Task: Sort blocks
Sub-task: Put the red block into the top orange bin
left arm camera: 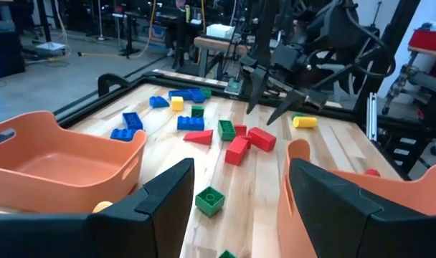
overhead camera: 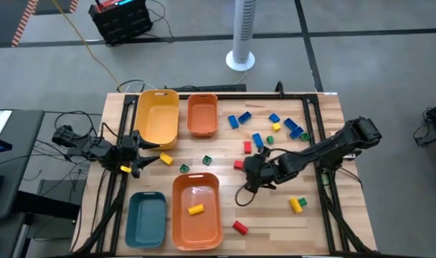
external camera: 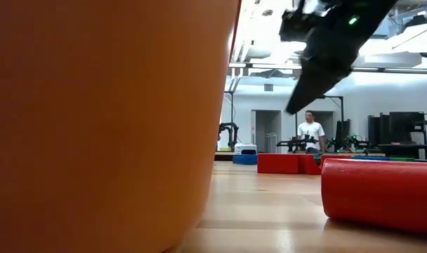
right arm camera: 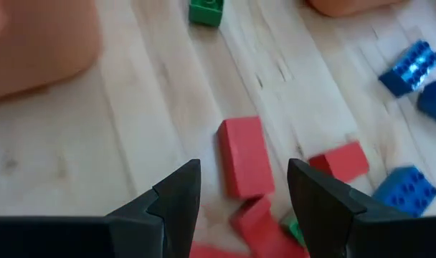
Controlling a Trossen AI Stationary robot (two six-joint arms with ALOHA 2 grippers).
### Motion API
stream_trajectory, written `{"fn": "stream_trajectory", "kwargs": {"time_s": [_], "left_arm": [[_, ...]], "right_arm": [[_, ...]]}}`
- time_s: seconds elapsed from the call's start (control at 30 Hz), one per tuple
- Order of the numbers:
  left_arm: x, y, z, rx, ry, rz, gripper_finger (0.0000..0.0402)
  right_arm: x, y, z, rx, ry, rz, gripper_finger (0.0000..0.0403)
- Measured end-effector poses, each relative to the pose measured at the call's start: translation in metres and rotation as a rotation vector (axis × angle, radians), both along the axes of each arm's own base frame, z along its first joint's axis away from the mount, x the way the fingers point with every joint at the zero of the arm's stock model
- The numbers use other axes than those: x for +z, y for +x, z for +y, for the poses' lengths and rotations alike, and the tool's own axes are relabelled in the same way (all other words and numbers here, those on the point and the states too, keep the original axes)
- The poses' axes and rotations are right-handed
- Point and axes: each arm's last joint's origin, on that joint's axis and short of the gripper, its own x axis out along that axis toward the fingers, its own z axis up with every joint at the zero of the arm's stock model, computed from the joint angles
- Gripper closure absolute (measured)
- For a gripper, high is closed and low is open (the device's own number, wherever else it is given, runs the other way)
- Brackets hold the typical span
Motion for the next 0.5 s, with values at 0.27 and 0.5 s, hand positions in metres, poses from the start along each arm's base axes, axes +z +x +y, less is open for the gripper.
{"fn": "stream_trajectory", "kwargs": {"time_s": [0.27, 0.5], "left_arm": [[-0.003, 0.0, 0.0, 0.002, -0.018, 0.029, 0.0178], [-0.004, 0.0, 0.0, 0.002, -0.018, 0.029, 0.0178]], "right_arm": [[-0.028, 0.026, -0.025, 0.06, 0.04, 0.054, 0.018], [-0.03, 0.032, -0.046, 0.091, 0.097, 0.074, 0.018]]}}
